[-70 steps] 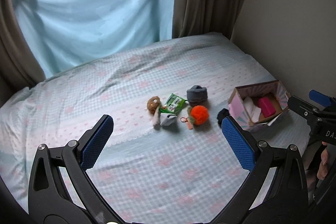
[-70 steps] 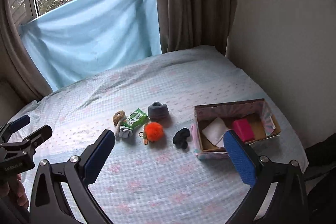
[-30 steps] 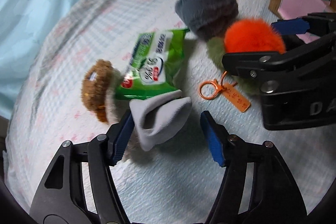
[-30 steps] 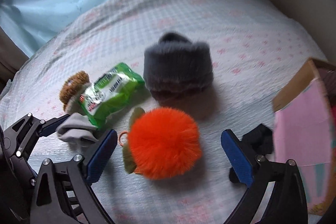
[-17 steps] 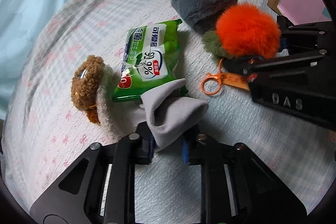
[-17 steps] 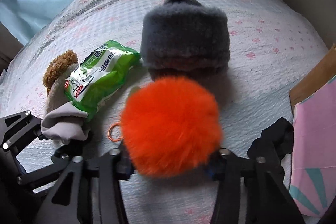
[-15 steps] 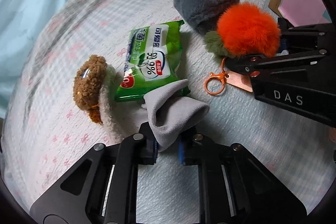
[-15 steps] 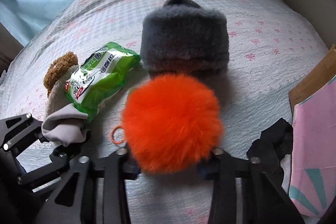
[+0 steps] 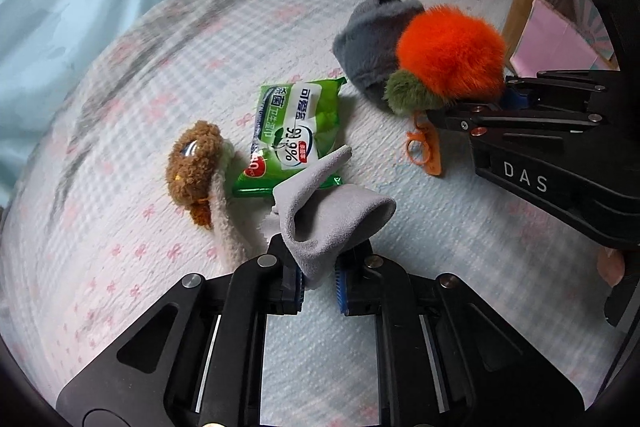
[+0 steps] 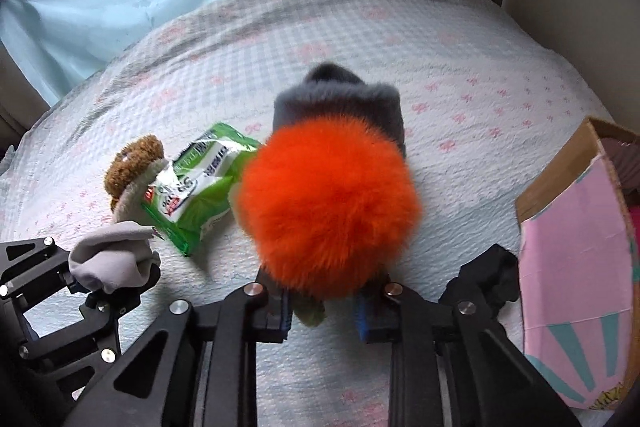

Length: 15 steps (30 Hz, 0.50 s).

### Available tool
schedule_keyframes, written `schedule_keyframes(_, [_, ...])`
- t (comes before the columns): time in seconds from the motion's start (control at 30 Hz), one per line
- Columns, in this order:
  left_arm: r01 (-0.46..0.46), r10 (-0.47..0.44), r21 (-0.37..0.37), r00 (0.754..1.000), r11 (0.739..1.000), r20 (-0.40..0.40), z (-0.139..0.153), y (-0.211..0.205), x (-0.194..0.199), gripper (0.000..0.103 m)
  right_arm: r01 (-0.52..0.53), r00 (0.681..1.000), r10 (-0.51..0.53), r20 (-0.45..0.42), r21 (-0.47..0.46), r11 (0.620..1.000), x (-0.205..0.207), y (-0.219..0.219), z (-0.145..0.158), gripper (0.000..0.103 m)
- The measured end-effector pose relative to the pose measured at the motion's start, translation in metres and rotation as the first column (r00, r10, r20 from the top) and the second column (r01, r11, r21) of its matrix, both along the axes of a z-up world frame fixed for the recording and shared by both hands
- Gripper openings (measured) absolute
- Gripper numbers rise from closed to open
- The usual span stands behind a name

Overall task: Organize soft objects
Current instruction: 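Grasp the grey cloth with the left tool while the right tool grasps the orange pompom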

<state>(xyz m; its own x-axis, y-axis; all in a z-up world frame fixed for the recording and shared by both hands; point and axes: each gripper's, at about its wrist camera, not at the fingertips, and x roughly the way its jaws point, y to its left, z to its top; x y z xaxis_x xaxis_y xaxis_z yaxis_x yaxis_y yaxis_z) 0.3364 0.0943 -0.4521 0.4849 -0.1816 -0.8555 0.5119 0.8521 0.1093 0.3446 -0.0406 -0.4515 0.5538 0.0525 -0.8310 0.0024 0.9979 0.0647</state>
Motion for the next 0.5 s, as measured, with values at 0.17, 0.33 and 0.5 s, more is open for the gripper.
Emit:
schedule_keyframes(0.17, [-0.028,0.028,-0.008,1.0,1.0,0.01,0.012,0.005,-0.011,0.01,-0.002,0.999,0.003,0.043,-0.009,1.0,-0.011,0.001,0.015,0.012])
schedule_keyframes(0.33, [-0.057,0.057,-0.016,0.998,0.998,0.03,0.028,0.013,-0.019,0.01,-0.012,0.997,0.012,0.071,-0.006,1.0,-0.02,0.002,0.029,0.009])
schedule_keyframes(0.5, [-0.091,0.092,-0.029,0.995,0.995,0.047,0.038,0.018,-0.023,0.01,-0.025,0.996,0.025,0.087,-0.004,1.0,-0.029,0.002,0.035,0.008])
